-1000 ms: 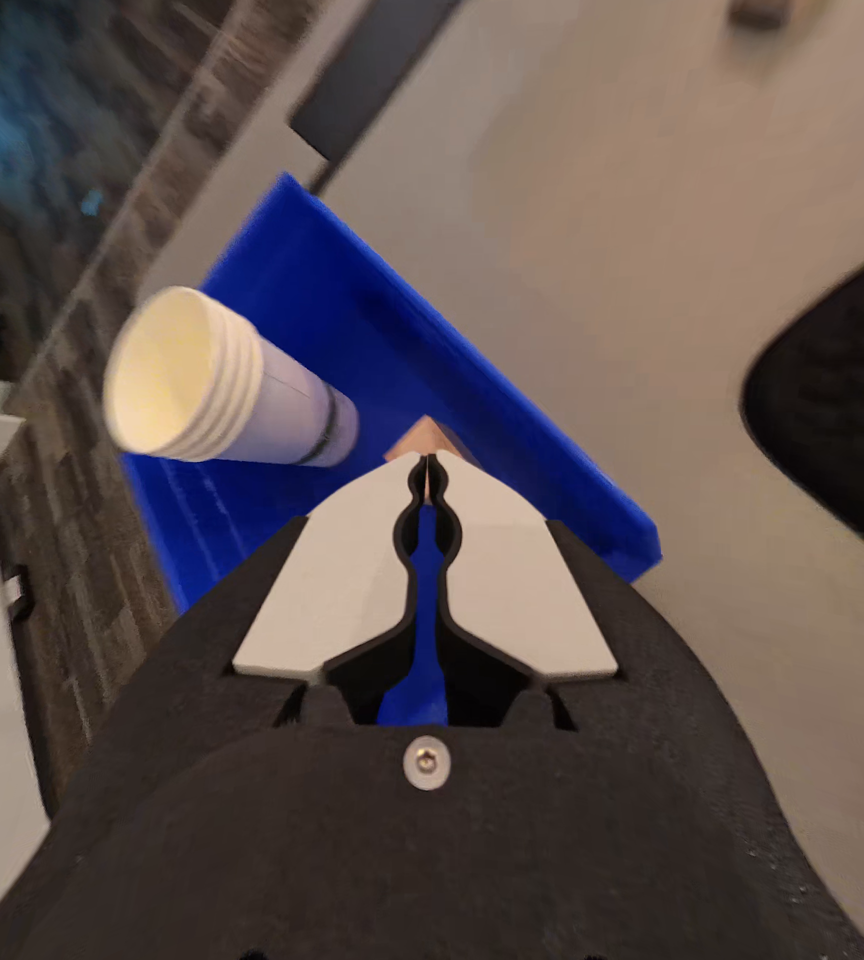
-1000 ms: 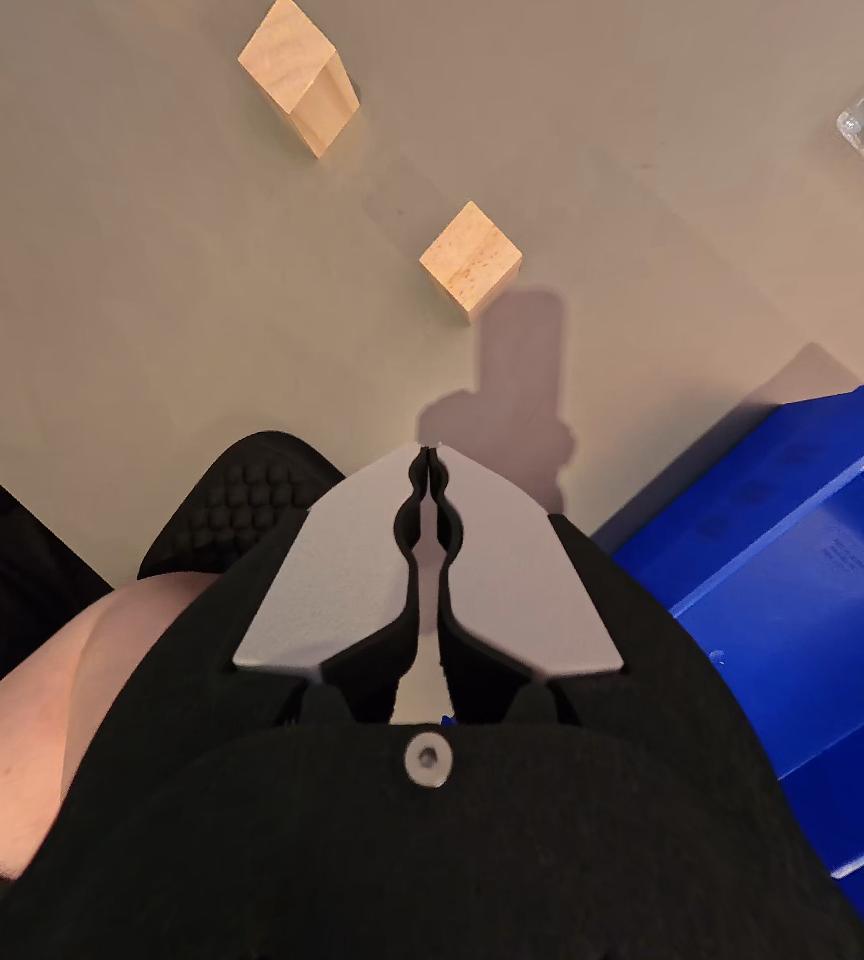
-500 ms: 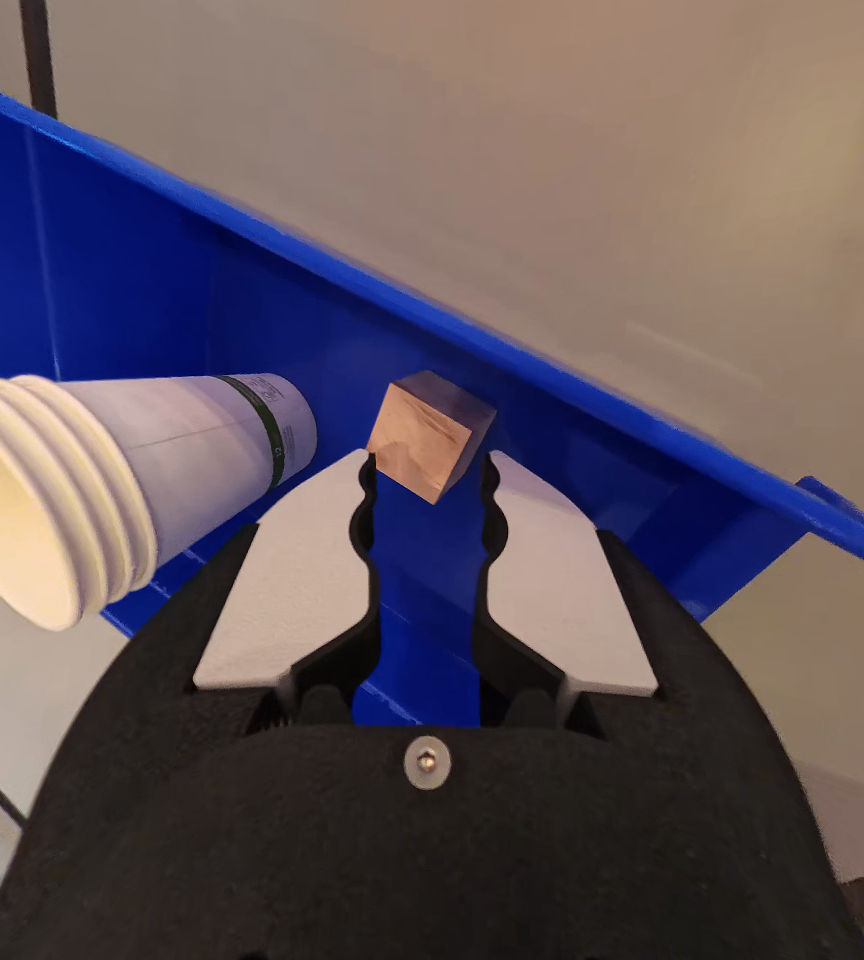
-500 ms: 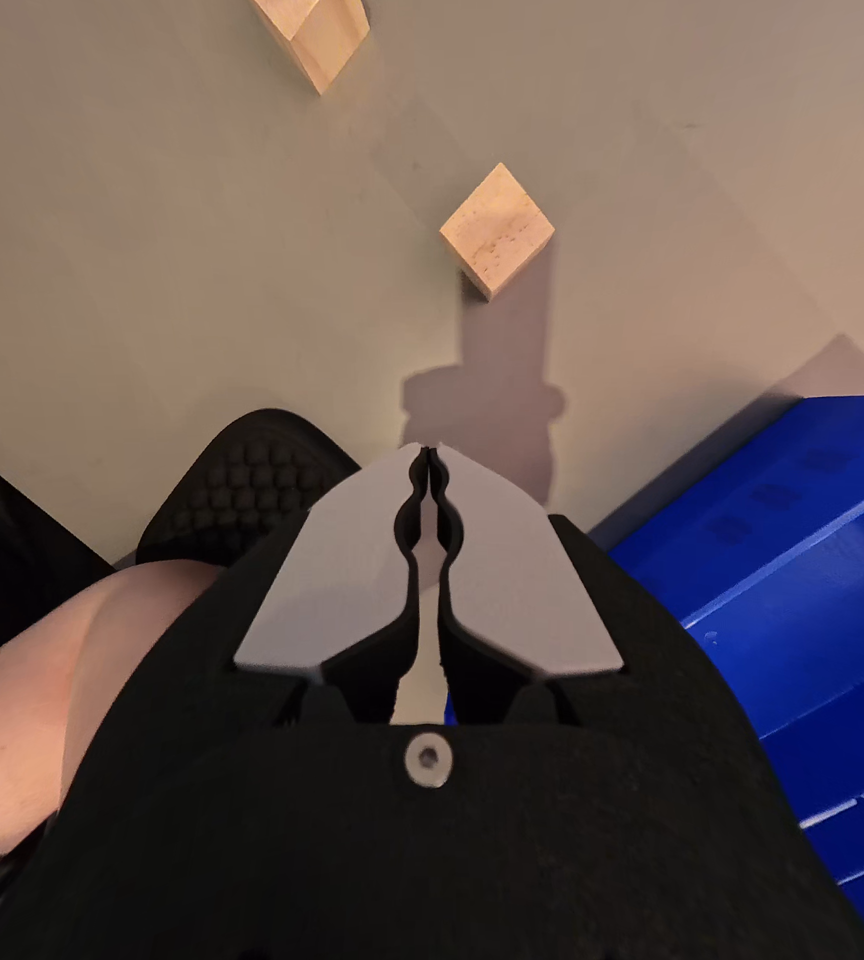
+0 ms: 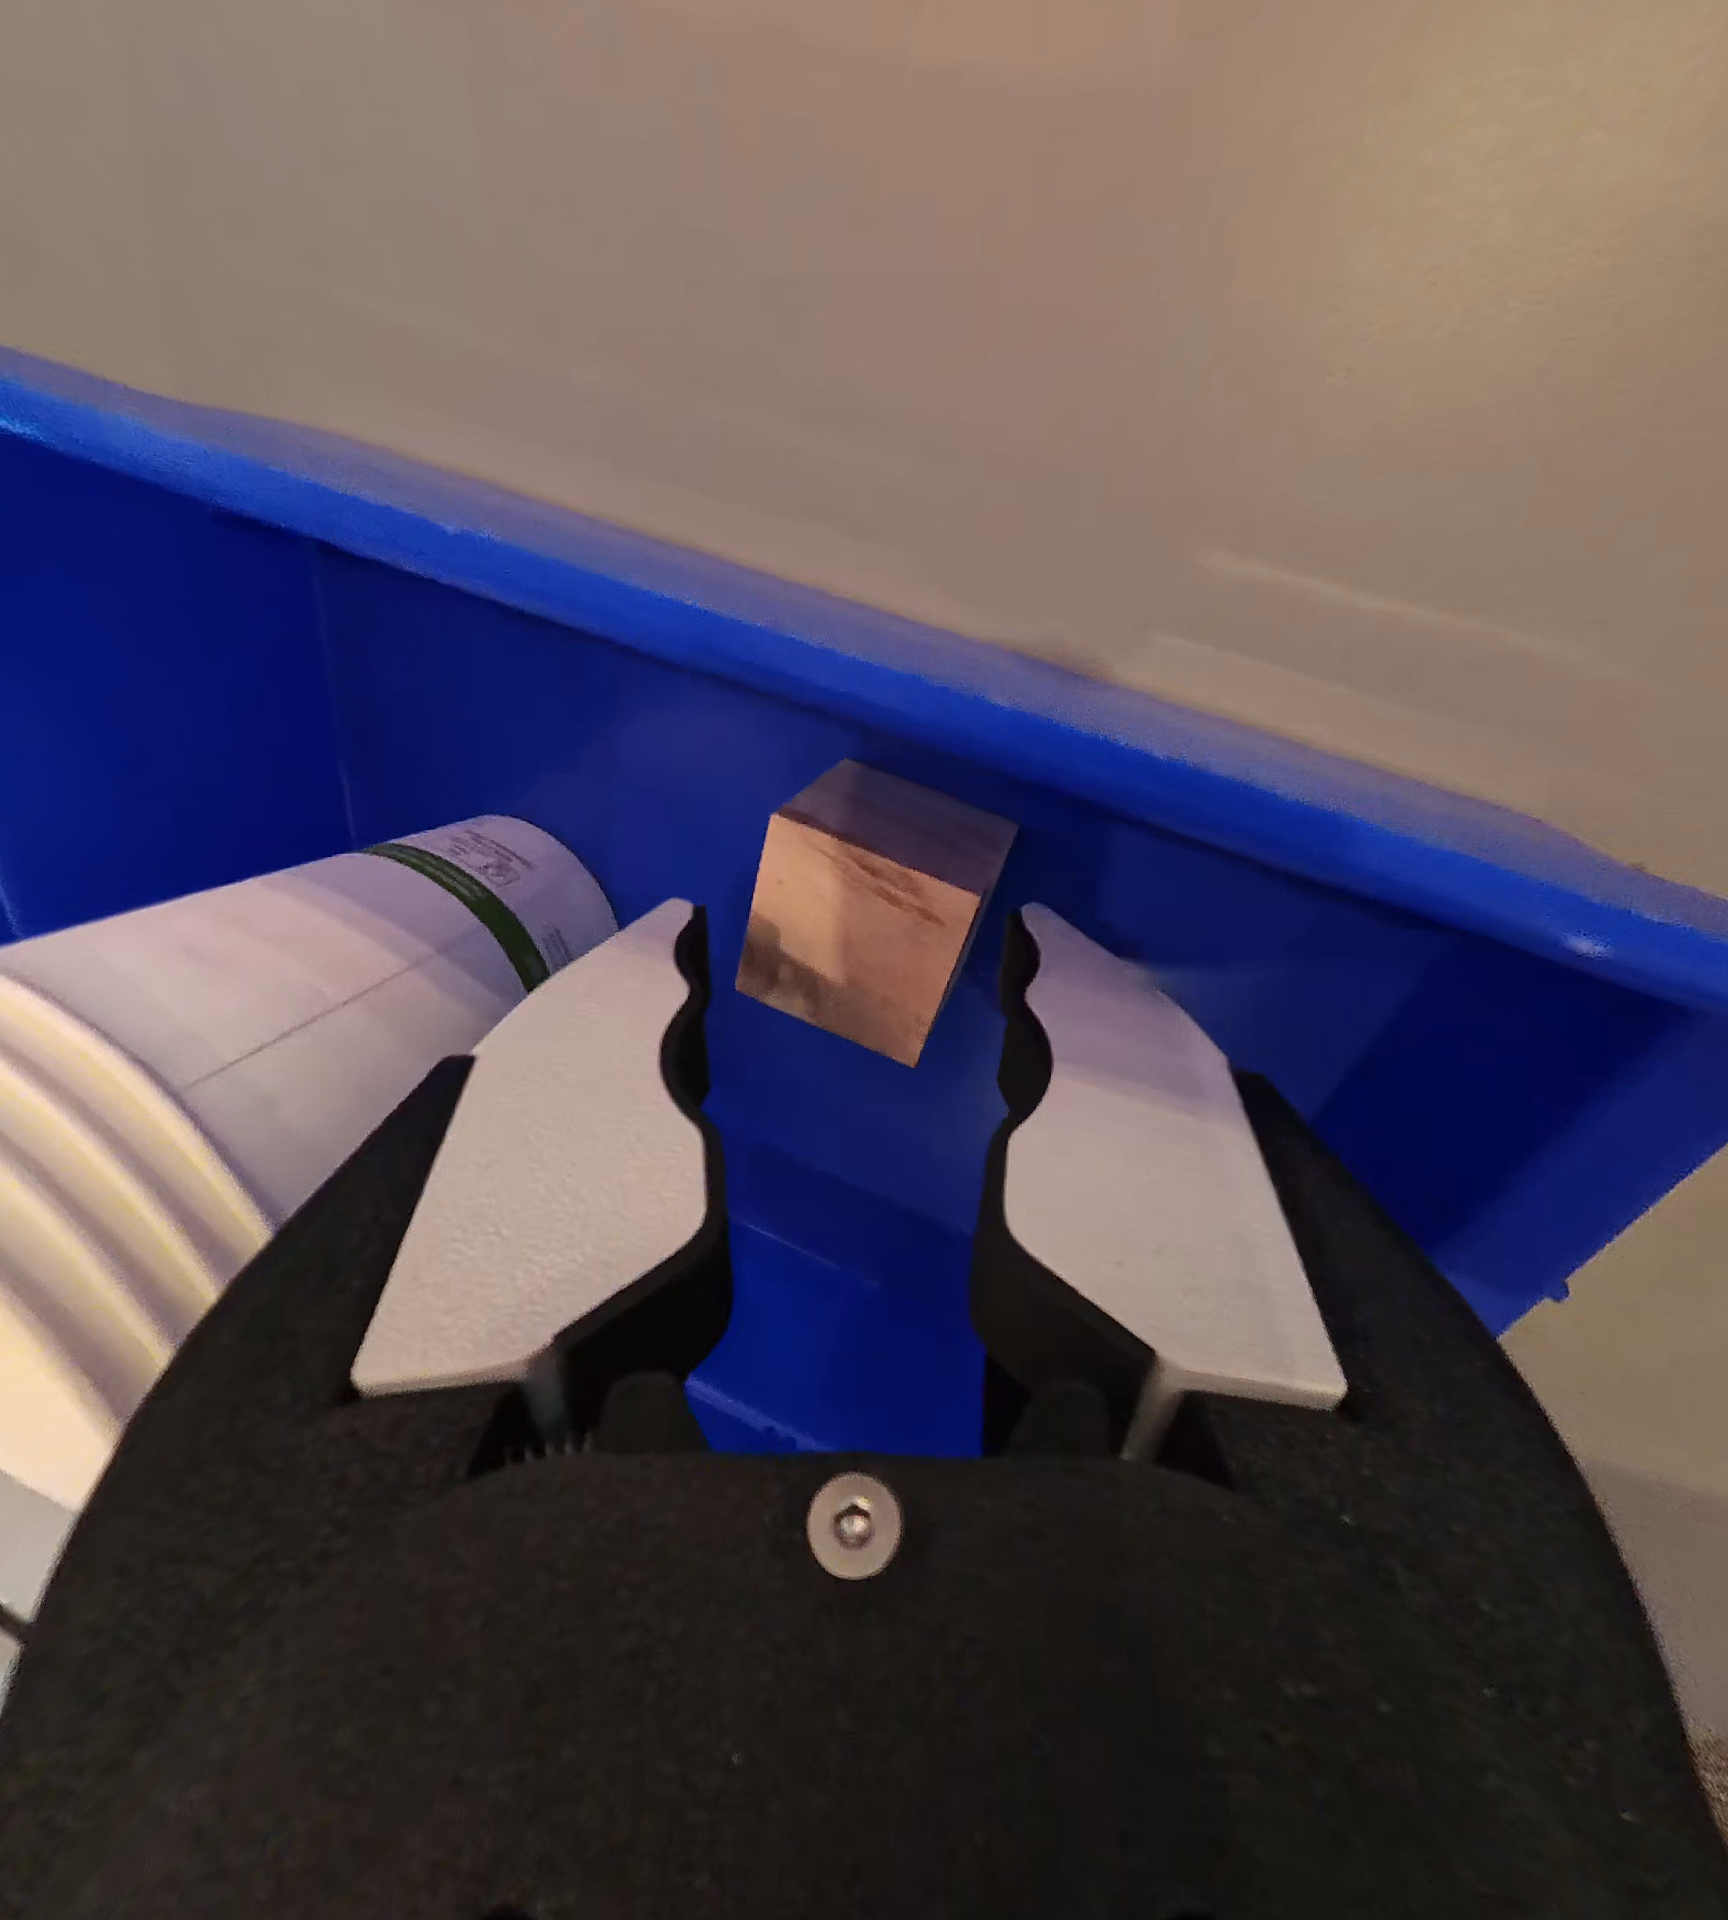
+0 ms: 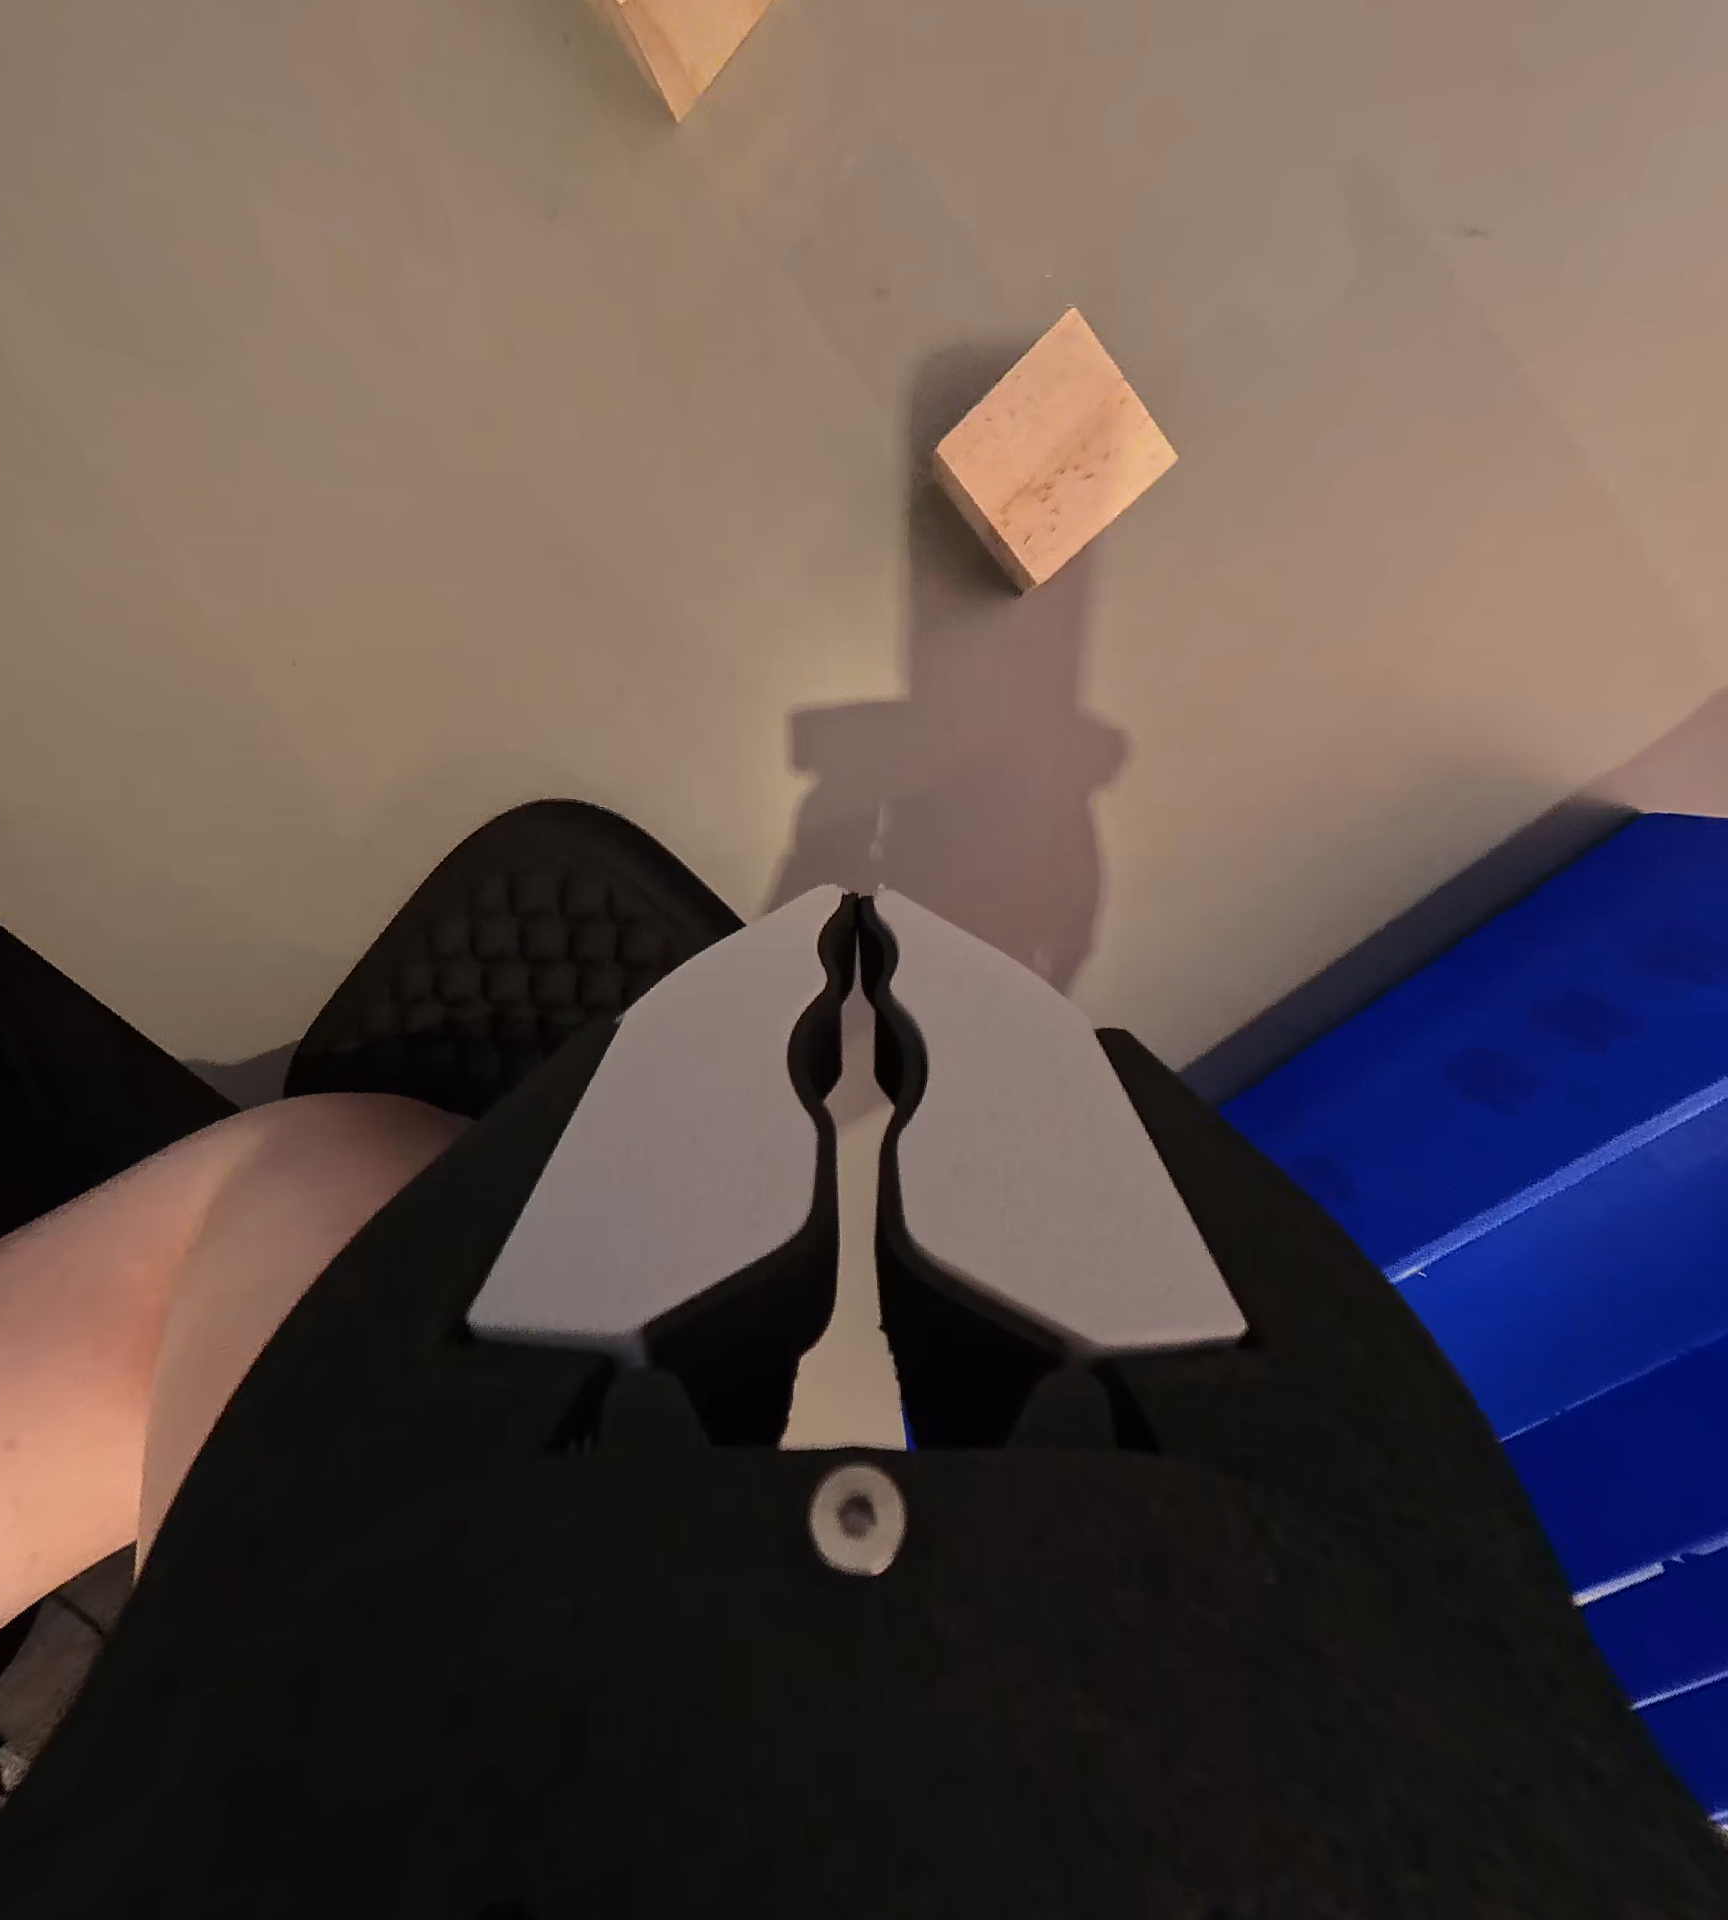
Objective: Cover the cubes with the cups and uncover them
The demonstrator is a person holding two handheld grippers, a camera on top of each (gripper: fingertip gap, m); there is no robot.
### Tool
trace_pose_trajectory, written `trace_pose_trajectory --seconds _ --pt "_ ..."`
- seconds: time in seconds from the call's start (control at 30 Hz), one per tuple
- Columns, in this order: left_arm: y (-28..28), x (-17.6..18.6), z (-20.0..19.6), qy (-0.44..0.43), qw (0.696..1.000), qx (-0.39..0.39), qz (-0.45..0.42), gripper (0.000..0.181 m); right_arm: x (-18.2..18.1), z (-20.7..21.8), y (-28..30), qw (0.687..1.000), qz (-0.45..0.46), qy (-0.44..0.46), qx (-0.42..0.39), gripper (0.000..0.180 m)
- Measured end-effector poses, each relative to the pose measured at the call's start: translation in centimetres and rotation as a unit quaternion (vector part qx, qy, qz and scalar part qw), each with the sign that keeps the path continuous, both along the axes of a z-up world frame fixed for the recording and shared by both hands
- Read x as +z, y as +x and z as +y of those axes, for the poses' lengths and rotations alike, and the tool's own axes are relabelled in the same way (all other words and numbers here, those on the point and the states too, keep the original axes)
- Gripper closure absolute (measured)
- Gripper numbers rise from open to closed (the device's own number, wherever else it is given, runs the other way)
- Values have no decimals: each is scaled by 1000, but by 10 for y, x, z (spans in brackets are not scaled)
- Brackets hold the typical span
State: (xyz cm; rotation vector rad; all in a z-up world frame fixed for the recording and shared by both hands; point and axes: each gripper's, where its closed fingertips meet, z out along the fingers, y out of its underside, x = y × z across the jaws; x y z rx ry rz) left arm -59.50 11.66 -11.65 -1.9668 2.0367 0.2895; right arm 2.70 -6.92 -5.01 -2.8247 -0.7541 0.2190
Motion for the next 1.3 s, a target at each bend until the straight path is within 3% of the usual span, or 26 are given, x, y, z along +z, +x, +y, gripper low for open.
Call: trace_pose_trajectory --seconds 0.3,0.6,0.77,1.0,1.1,1.2,1.3 --pt "-13 -25 6 -23 999 -5 27 123 -3 3 -9 1000 -12 -14 14 180" --pt "-21 -21 1 -30 999 24 14 130 -8 3 -13 999 -12 -36 20 180" --pt "-25 13 0 25 998 46 -20 130 -6 3 -13 999 -2 -28 27 180" --pt "-7 120 -10 142 982 78 -98 131 0 2 -10 1000 6 -10 28 180" --pt "33 152 -27 131 969 116 -176 130 3 1 -9 999 10 -4 31 180" --pt "76 150 -41 95 958 175 -205 130 6 0 -10 999 17 8 37 180" --pt "117 121 -51 47 958 204 -194 130 7 -2 -12 999 25 13 46 180"
